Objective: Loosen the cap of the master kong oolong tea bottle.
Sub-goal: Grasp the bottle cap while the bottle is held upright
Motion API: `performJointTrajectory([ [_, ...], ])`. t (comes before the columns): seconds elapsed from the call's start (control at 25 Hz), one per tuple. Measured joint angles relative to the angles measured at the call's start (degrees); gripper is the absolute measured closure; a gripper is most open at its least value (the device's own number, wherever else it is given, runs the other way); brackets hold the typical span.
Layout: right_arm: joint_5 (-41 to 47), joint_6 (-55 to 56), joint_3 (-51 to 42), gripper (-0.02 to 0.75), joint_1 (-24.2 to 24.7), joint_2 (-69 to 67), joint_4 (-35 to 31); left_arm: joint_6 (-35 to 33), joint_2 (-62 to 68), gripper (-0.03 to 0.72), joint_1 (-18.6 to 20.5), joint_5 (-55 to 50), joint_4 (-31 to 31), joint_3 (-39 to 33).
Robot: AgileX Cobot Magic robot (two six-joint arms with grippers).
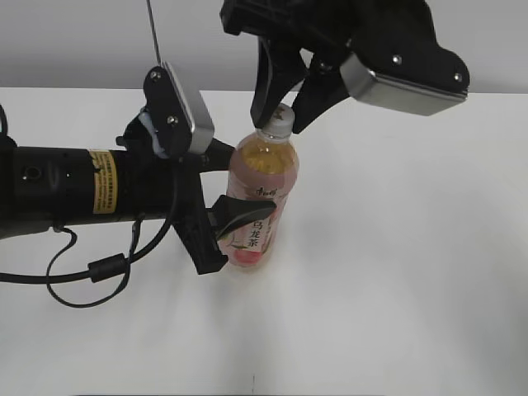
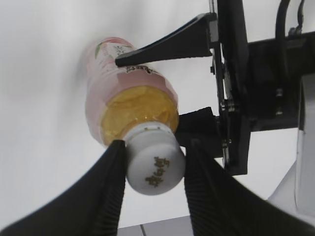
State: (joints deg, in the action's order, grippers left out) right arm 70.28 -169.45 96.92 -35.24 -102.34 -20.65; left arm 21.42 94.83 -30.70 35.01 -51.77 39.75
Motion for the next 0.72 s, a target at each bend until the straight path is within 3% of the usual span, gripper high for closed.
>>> performJointTrajectory([
  [0.36,0.0,-8.9,0.0,0.458,0.0,0.0,-0.3,0.0,-0.1,0.267,0.0,-0.3,-0.3,0.0],
  [0.72,0.0,-9.9,0.0,0.458,0.0,0.0,-1.5,0.0,-0.2,0.267,0.0,-0.4,-0.6,0.0],
])
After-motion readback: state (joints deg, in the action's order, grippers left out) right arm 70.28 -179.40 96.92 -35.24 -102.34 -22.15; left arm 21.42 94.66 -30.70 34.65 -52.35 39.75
